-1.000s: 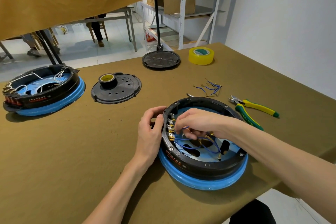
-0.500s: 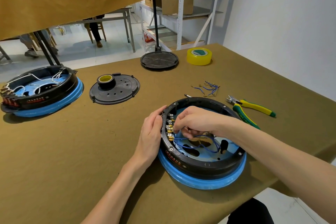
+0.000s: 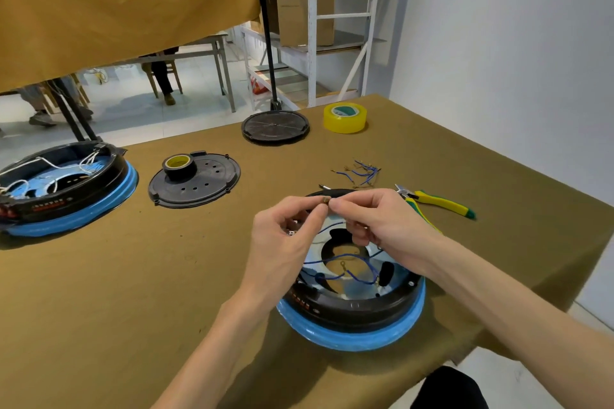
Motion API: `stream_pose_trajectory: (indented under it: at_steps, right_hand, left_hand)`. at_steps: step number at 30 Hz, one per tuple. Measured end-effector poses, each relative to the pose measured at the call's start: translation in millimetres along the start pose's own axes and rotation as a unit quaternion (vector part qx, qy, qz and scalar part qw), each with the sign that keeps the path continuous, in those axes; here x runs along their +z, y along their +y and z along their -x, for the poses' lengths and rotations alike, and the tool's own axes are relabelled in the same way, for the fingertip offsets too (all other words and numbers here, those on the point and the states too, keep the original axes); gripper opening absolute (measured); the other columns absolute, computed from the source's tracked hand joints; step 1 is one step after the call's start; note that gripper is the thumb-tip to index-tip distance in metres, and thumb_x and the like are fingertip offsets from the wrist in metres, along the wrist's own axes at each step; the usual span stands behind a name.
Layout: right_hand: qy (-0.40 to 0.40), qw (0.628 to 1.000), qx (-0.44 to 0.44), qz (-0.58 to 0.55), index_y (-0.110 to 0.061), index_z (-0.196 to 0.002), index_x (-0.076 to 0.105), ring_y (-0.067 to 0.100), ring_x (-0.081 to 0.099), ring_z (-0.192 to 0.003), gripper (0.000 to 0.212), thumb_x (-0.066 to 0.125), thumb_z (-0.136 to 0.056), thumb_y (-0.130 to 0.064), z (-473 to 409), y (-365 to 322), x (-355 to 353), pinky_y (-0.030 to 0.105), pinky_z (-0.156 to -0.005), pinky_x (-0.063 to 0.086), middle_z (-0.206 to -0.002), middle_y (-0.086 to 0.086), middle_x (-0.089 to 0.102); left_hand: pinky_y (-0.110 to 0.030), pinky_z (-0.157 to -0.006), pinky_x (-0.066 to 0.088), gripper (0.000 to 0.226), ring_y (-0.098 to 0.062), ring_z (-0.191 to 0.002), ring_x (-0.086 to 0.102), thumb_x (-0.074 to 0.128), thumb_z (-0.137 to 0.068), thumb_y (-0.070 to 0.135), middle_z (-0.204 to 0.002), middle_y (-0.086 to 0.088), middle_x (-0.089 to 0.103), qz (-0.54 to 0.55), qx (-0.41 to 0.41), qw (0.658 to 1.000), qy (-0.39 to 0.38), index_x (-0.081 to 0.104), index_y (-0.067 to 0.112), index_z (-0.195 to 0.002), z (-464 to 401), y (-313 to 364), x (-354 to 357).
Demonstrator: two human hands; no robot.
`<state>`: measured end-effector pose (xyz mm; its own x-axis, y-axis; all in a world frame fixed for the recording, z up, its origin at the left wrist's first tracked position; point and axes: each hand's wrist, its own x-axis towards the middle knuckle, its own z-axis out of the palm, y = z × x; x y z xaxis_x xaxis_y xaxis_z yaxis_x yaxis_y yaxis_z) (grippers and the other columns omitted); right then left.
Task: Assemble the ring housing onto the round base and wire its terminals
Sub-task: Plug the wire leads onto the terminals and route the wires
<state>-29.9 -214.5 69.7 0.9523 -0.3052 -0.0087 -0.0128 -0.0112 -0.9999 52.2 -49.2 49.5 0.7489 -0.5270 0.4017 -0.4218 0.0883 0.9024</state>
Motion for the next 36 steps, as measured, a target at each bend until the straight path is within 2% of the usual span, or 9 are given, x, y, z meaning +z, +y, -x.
stream_pose_trajectory:
  at_steps: [2,6,12,14,17,22,27,32,36]
  right_hand:
    - [-0.001,1.0,-0.02,0.01,-0.014,-0.097,0.083,0.014,0.045,-0.059,0.027,0.075,-0.086,-0.037,6.9,-1.9,-2.4,0.023,-0.053,0.04,-0.063,0.003,0.052]
    - [-0.022,0.998,-0.052,0.034,-0.014,-0.1,0.082,0.015,0.059,-0.071,0.025,0.073,-0.089,-0.034,16.6,-4.6,-11.3,0.025,-0.064,0.051,-0.076,0.004,0.067]
    - [0.285,0.915,-0.158,0.237,-0.022,-0.093,0.078,0.006,0.066,-0.081,0.013,0.066,-0.098,-0.026,8.8,1.8,-45.0,0.024,-0.074,0.053,-0.086,-0.009,0.075]
    - [0.259,0.907,-0.072,0.325,-0.02,-0.109,0.072,0.011,0.063,-0.094,0.022,0.053,-0.104,-0.032,2.0,12.1,-55.0,0.028,-0.081,0.049,-0.104,-0.004,0.071]
    - [0.198,0.913,0.016,0.356,-0.02,-0.119,0.065,0.007,0.058,-0.078,0.028,0.041,-0.108,-0.029,-4.4,35.5,-57.3,0.022,-0.063,0.041,-0.098,-0.006,0.064]
    - [0.223,0.923,0.004,0.313,-0.017,-0.116,0.073,0.013,0.062,-0.086,0.03,0.044,-0.108,-0.023,-7.8,42.7,-63.3,0.018,-0.067,0.041,-0.096,-0.005,0.067]
    - [0.229,0.934,-0.018,0.274,-0.013,-0.111,0.074,0.01,0.059,-0.088,0.026,0.049,-0.107,-0.02,-5.8,43.3,-59.4,0.008,-0.067,0.04,-0.094,-0.008,0.066]
    - [0.235,0.939,-0.017,0.25,-0.009,-0.112,0.074,0.019,0.065,-0.1,0.027,0.049,-0.107,-0.019,-4.0,42.3,-56.9,0.036,-0.088,0.049,-0.104,0.002,0.071]
    - [0.236,0.939,-0.024,0.248,-0.009,-0.11,0.075,0.017,0.065,-0.099,0.027,0.049,-0.107,-0.018,-3.4,44.7,-58.1,0.026,-0.081,0.048,-0.102,0.0,0.072]
  left_hand:
    - [-0.052,-0.085,0.06,0.012,-0.027,-0.09,0.075,0.073,-0.096,0.016,-0.094,0.002,0.08,0.042,-0.007,0.999,0.01,0.082,0.022,-0.101,-2.5,3.4,4.0]
    - [-0.028,-0.081,0.059,0.013,-0.02,-0.09,0.075,0.067,-0.099,0.012,-0.092,-0.003,0.079,0.085,-0.011,0.996,-0.026,0.078,0.018,-0.093,-5.4,6.0,8.3]
    - [-0.026,-0.071,0.059,0.013,-0.026,-0.072,0.075,0.051,-0.105,0.003,-0.081,-0.011,0.077,0.113,-0.071,0.988,-0.075,0.058,0.001,-0.094,-12.3,9.6,10.9]
    - [-0.027,-0.066,0.058,0.01,-0.023,-0.064,0.072,0.055,-0.104,0.006,-0.074,-0.009,0.074,0.071,-0.099,0.985,-0.122,0.059,-0.001,-0.097,-15.3,8.9,10.2]
    - [-0.033,-0.071,0.06,0.01,-0.017,-0.067,0.069,0.062,-0.101,0.018,-0.076,0.002,0.073,-0.092,-0.073,0.975,-0.19,0.071,0.015,-0.097,-22.2,5.6,11.7]
    - [-0.017,-0.057,0.047,0.012,-0.009,-0.061,0.061,0.067,-0.1,0.03,-0.084,0.013,0.071,-0.234,-0.018,0.933,-0.271,0.078,0.026,-0.098,-41.1,7.3,26.5]
    - [-0.01,-0.06,0.046,0.011,0.002,-0.074,0.064,0.071,-0.098,0.028,-0.079,0.016,0.073,-0.28,0.006,0.909,-0.308,0.082,0.025,-0.098,-52.4,3.7,50.0]
    - [-0.013,-0.063,0.045,0.012,0.003,-0.072,0.063,0.07,-0.098,0.027,-0.08,0.023,0.068,-0.297,0.014,0.895,-0.332,0.081,0.028,-0.103,-56.7,-2.9,63.5]
    - [-0.012,-0.063,0.046,0.011,0.003,-0.074,0.064,0.071,-0.097,0.024,-0.082,0.02,0.068,-0.299,0.023,0.896,-0.328,0.08,0.027,-0.102,-57.6,-4.1,69.3]
